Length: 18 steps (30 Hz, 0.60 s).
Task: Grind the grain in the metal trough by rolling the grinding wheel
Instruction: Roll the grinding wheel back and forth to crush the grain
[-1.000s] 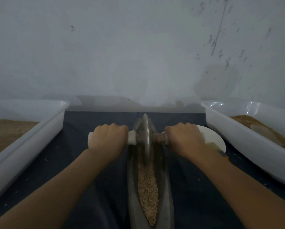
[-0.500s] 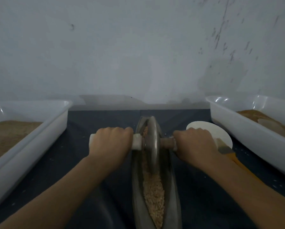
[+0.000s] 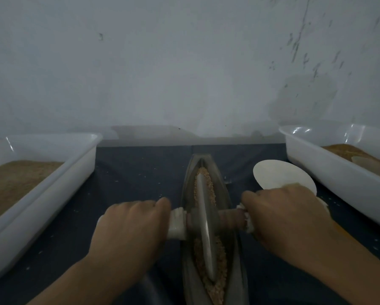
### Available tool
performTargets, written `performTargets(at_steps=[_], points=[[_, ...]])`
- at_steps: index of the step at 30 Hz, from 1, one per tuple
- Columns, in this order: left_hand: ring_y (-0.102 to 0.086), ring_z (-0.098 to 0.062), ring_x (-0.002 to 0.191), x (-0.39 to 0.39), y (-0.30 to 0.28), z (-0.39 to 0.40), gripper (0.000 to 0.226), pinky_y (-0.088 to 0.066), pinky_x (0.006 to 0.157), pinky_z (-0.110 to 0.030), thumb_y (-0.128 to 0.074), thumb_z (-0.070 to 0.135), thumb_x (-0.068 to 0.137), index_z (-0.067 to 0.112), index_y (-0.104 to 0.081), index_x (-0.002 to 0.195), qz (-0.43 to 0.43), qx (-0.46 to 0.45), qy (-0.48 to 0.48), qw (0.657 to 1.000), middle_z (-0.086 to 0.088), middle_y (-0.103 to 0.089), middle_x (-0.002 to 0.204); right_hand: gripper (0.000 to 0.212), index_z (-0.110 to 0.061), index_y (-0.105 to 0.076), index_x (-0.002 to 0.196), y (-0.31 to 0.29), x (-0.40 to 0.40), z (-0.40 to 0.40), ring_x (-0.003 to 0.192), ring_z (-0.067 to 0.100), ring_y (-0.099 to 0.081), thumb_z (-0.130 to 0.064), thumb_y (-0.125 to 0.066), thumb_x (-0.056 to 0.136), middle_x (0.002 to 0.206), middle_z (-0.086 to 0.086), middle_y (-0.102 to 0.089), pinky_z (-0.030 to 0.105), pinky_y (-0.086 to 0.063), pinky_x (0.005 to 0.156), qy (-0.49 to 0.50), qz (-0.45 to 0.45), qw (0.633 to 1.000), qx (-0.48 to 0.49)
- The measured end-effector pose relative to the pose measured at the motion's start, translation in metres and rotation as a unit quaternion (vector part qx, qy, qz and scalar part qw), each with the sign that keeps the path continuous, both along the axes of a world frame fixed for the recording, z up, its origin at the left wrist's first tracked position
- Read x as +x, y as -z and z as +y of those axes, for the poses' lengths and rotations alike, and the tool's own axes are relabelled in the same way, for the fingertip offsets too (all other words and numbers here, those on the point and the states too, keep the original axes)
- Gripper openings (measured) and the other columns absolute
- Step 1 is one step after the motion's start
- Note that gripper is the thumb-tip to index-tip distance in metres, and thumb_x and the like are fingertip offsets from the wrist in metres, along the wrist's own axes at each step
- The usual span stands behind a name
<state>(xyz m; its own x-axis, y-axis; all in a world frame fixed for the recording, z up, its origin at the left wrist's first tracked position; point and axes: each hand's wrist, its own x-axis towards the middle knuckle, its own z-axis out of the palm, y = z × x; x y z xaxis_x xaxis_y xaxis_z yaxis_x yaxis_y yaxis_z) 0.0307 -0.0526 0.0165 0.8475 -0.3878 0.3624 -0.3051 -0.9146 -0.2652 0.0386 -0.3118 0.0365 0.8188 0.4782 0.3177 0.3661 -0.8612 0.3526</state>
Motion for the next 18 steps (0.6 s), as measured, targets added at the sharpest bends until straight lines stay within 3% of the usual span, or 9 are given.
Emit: performTargets(at_steps=[2,3,8,11,14,18], points=[[-0.038,-0.009,0.056,0.021,0.005,-0.005,0.042,-0.027,0.052,-0.027,-0.070,0.043,0.069,0.034,-0.029,0.077,-0.018,-0.022,-0.039,0.999,0.011,-0.052,0.071,0.031,-0.031,-0.037,0.078,-0.001,0.022,0.006,0.057,0.014,-0.046,-0.038,-0.067,0.076,0.067,-0.008,-0.048,0.028,-0.030,0.055,0.039,0.010,0.999,-0.004],[-0.041,-0.010,0.060,0.035,0.004,-0.008,0.035,-0.030,0.055,-0.028,-0.064,0.041,0.077,0.033,-0.030,0.079,-0.023,-0.030,-0.059,0.998,0.010,-0.052,0.075,0.028,-0.029,-0.033,0.079,-0.001,0.036,0.008,0.063,0.018,-0.051,-0.035,-0.060,0.082,0.072,-0.007,-0.051,0.029,-0.031,0.056,0.050,0.001,0.999,0.001],[-0.059,-0.022,0.072,0.092,-0.006,-0.024,0.022,-0.030,0.056,-0.031,-0.054,0.029,0.086,0.027,-0.033,0.081,-0.055,-0.047,-0.072,0.995,0.004,-0.060,0.083,0.011,-0.026,-0.051,0.089,-0.004,0.092,0.015,0.086,0.029,-0.062,-0.033,-0.057,0.083,0.092,0.002,-0.064,0.033,-0.030,0.061,0.091,-0.010,0.995,0.032],[-0.055,-0.020,0.067,0.084,-0.013,-0.024,0.025,-0.030,0.057,-0.031,-0.057,0.030,0.085,0.026,-0.032,0.082,-0.052,-0.018,-0.057,0.997,0.005,-0.058,0.080,0.017,-0.026,-0.041,0.079,0.003,0.081,0.007,0.073,0.027,-0.059,-0.031,-0.056,0.084,0.077,-0.001,-0.058,0.033,-0.034,0.058,0.080,0.002,0.996,0.041],[-0.041,-0.013,0.058,0.050,-0.009,-0.017,0.036,-0.028,0.054,-0.029,-0.067,0.035,0.076,0.029,-0.032,0.081,-0.035,-0.007,-0.026,0.999,0.009,-0.043,0.068,0.028,-0.030,-0.033,0.073,0.014,0.044,-0.003,0.059,0.017,-0.052,-0.036,-0.059,0.082,0.061,-0.008,-0.040,0.031,-0.042,0.056,0.050,0.021,0.997,0.052],[-0.044,-0.015,0.038,0.015,-0.007,-0.008,0.054,-0.021,0.043,-0.023,-0.086,0.026,0.031,0.024,-0.045,0.065,-0.057,0.008,0.058,0.997,0.008,-0.048,0.051,0.038,-0.033,-0.030,0.069,0.019,0.005,-0.009,0.049,0.011,-0.048,-0.044,-0.066,0.070,0.055,-0.009,-0.040,0.029,-0.035,0.048,0.038,0.000,0.999,0.030]])
